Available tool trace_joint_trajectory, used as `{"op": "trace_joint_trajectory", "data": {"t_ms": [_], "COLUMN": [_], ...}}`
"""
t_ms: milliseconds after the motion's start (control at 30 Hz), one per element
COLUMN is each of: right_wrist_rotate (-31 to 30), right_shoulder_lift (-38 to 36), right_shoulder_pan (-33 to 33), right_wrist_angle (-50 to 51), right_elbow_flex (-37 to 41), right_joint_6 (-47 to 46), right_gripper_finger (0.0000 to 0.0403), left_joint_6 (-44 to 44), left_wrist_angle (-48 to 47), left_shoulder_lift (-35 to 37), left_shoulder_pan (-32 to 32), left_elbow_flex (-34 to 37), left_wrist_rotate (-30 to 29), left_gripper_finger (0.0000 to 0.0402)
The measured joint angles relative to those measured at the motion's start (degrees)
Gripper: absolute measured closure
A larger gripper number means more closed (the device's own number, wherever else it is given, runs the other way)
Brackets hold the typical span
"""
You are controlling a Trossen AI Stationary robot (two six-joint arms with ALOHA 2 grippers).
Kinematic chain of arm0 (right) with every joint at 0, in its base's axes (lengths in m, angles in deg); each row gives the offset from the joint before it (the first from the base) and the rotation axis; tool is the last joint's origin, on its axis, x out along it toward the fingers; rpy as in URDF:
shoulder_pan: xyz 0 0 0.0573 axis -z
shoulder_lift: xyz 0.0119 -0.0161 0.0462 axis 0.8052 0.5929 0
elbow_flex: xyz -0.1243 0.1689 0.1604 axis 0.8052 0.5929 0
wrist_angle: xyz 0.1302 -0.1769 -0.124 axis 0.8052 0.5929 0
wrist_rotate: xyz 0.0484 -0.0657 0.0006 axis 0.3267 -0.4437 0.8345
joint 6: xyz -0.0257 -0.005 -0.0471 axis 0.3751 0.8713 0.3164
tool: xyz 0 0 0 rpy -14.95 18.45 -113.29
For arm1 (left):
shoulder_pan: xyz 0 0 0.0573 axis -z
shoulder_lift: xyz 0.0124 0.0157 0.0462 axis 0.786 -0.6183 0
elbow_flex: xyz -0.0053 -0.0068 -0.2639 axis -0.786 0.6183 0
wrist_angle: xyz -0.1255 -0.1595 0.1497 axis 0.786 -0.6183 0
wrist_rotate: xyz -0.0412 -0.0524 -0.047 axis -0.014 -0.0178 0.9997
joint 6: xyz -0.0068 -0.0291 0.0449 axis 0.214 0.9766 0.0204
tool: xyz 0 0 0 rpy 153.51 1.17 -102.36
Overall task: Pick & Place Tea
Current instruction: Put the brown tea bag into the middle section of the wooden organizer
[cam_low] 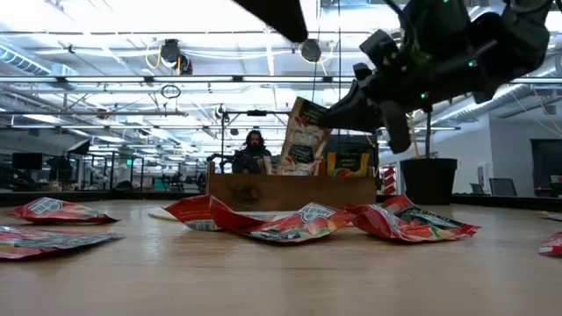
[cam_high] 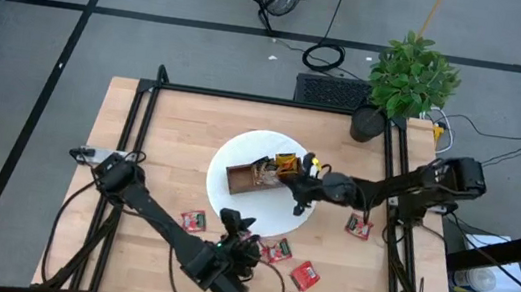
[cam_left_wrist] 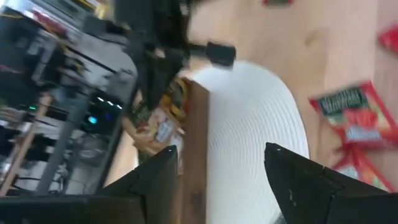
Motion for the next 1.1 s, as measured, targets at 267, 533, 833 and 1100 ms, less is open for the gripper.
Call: {"op": "trace_joint_trajectory", "data": {"t_ms": [267, 533, 833, 1100], "right_wrist_rotate": [13.37, 19.8, 24.46, 25.85], "right_shoulder_lift": [0.0, 1.25, 1.16, 1.18], "right_shoulder_pan": [7.69, 12.02, 14.9, 15.04], "right_wrist_angle": [3.96, 6.16, 6.31, 11.88], "right_elbow_flex": [-2.91, -5.55, -5.55, -5.55], "right_joint_6": [-2.08, -2.33, -3.42, -1.88], "right_gripper_finger": [0.0403, 0.0403, 0.0403, 0.0403], "left_joint_6": [8.06, 10.39, -37.17, -41.28], "left_wrist_angle": [-10.37, -17.05, 22.95, 39.32], "left_shoulder_lift": [4.11, 10.43, 17.59, 33.09], "left_shoulder_pan": [1.8, 2.06, -8.3, -21.41], "left_elbow_flex": [0.18, 0.27, 7.34, 26.16], "left_wrist_rotate": [-9.72, -12.25, 35.37, 54.02], "left_gripper_finger": [0.0161, 0.016, 0.016, 0.016]}}
